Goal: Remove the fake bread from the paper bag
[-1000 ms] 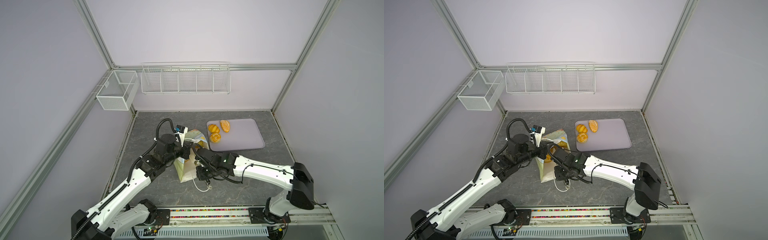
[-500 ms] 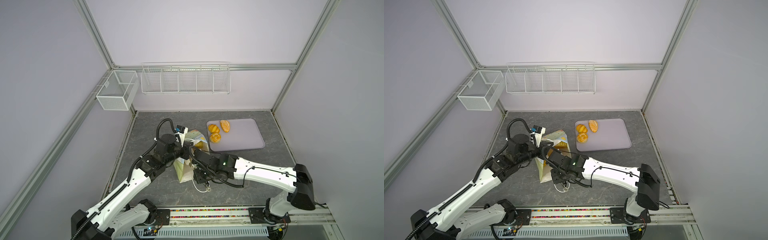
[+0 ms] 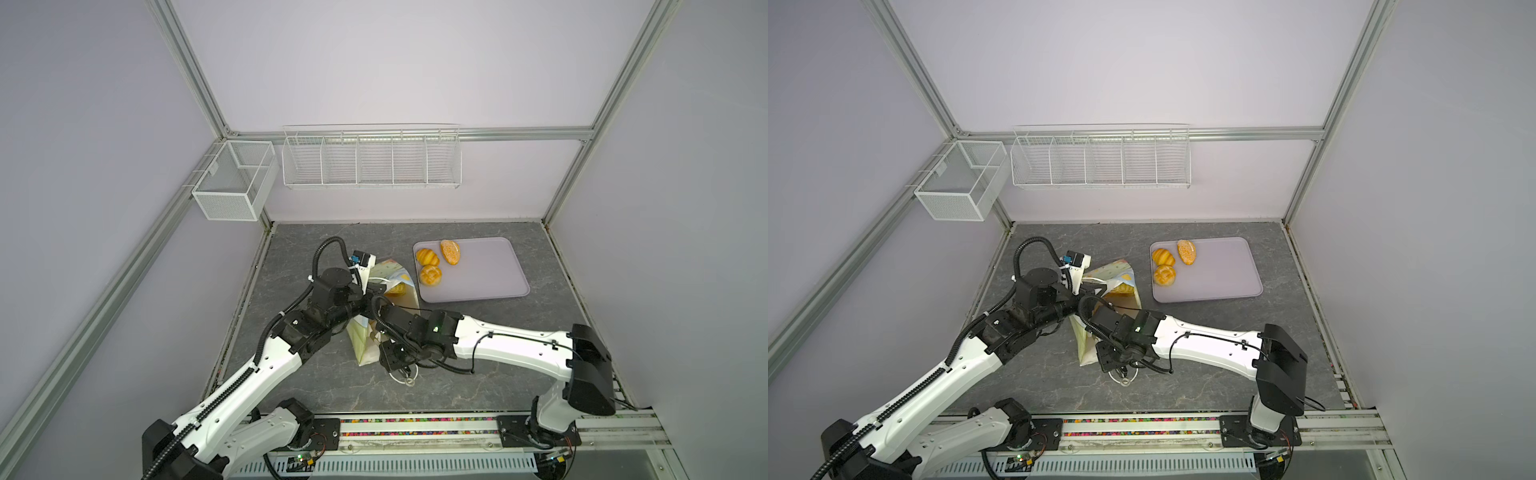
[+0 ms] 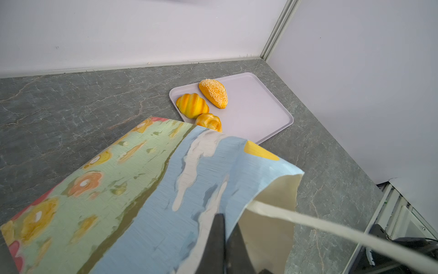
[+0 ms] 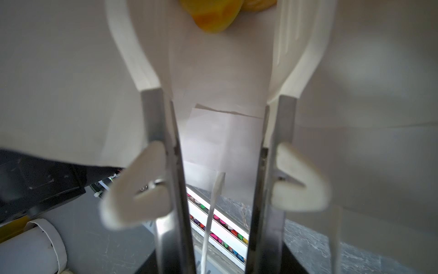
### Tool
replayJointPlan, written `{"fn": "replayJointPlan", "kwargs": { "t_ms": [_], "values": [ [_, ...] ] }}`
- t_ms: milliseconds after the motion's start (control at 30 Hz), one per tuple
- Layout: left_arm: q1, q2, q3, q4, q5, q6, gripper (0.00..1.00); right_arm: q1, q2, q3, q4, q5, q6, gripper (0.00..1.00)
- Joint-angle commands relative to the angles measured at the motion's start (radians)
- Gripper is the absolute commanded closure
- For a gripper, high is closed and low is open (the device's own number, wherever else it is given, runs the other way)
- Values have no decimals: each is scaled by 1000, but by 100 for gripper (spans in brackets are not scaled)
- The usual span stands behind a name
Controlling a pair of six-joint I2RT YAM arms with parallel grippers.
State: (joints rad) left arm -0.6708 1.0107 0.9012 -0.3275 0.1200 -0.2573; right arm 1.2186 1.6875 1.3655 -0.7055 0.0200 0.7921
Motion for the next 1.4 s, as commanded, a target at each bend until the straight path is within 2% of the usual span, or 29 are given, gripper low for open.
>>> {"fn": "replayJointPlan", "kwargs": {
  "t_ms": [0,233,533,833,1200,1367],
  "values": [
    [-4,-13,35,-1,-3,-7,100,3,27,30,26,-20,-4,53],
    [-4,-8,33,5,4,-21,100,2,103,91,-15,-25,-35,54],
    [-4,-7,30,4,-10,-6,100,-15,88,105,-97,22,-74,78],
    [-4,-7,24,7,-24,1,100,-28,-8,102,-171,99,-97,91],
    [-4,10,24,18,-76,-22,100,6,-139,45,-193,106,-119,93],
    [-3,51,64,-29,-142,-29,100,12,-185,1,-185,112,-126,93]
  ]
}}
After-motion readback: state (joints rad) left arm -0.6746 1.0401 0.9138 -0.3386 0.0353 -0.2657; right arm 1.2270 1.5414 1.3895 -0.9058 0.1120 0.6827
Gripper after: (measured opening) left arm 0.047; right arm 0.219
